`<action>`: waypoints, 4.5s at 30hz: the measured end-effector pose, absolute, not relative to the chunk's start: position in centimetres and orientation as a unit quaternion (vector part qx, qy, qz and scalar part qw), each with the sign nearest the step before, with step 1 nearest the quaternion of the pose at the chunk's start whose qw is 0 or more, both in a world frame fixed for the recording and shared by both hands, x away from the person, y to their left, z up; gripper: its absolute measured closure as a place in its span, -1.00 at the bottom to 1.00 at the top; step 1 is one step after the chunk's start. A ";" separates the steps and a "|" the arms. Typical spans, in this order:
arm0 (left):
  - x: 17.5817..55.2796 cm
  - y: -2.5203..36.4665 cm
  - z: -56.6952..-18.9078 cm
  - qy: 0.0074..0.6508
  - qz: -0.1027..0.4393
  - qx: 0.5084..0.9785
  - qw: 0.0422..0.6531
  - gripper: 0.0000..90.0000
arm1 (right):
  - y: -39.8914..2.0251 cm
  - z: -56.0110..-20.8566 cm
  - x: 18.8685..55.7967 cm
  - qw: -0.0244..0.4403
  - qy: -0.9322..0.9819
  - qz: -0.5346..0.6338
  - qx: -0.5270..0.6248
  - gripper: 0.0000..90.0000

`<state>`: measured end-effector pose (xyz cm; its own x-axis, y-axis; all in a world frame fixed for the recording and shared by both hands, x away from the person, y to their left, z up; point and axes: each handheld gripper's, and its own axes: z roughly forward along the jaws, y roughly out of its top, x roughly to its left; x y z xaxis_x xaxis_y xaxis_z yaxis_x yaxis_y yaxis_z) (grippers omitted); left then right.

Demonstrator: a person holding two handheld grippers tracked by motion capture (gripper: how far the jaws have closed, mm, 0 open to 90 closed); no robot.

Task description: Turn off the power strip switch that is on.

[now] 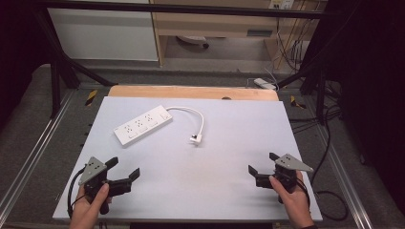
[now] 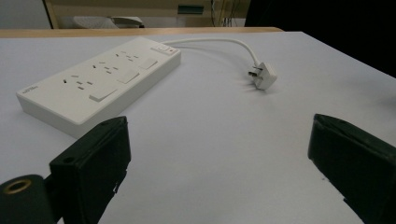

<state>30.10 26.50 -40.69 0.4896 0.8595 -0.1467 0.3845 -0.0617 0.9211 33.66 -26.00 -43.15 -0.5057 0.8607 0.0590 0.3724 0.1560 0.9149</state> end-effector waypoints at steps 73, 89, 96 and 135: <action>34.9 24.1 -33.5 0.417 0.233 0.680 0.556 -0.88 | -25.8 -43.1 33.6 0.234 0.716 0.501 0.426 -0.95; 36.0 24.6 -32.1 0.406 0.244 0.672 0.569 -0.87 | -25.7 -43.1 33.6 0.232 0.718 0.501 0.424 -0.95; 36.5 24.6 -31.8 0.402 0.254 0.671 0.569 -0.81 | -25.7 -43.1 33.6 0.232 0.720 0.499 0.422 -0.95; 40.3 28.3 -34.0 0.455 0.309 0.642 0.534 0.37 | -25.6 -43.1 33.6 0.226 0.723 0.498 0.422 -0.94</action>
